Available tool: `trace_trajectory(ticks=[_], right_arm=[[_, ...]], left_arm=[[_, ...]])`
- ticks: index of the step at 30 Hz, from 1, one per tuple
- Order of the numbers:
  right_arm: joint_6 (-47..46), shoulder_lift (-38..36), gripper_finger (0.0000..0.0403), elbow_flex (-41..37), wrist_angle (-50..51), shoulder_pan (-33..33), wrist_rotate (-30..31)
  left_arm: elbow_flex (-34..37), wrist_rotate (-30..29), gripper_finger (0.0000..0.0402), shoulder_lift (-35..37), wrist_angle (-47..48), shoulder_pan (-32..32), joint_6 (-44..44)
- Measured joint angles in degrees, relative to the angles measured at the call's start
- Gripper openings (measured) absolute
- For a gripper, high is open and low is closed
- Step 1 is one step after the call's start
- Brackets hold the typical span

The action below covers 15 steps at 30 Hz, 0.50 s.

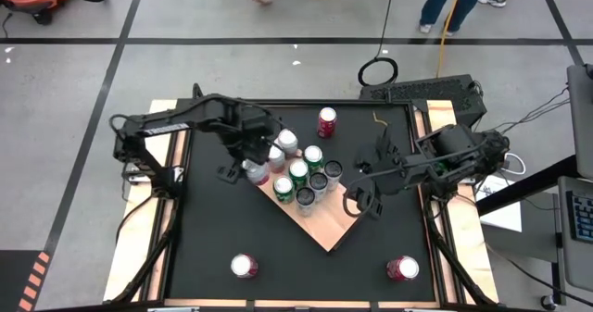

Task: Place canned beverage on shelf
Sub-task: Put the white and pink soda can aligned with the other white and pink soda cans

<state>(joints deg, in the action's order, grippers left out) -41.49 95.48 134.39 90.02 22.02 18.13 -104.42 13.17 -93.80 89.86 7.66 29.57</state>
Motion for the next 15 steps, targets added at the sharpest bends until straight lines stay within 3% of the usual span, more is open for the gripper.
trace_trajectory(ticks=[5, 10, 15], right_arm=[[-2.54, 0.02, 0.0357, 0.00, 0.00, 1.52, 0.00], [-5.28, 0.02, 0.0357, 0.00, 0.02, 3.28, 1.94], [-6.10, 0.02, 0.0357, 0.00, 0.00, 4.55, 4.78]], left_arm=[[1.27, 0.17, 0.0301, 3.03, -0.07, 1.05, 1.29], [11.61, 0.78, 0.0301, 7.91, -0.61, 0.33, -0.25], [17.53, 0.83, 0.0301, 10.75, -8.24, -1.65, -0.68]])
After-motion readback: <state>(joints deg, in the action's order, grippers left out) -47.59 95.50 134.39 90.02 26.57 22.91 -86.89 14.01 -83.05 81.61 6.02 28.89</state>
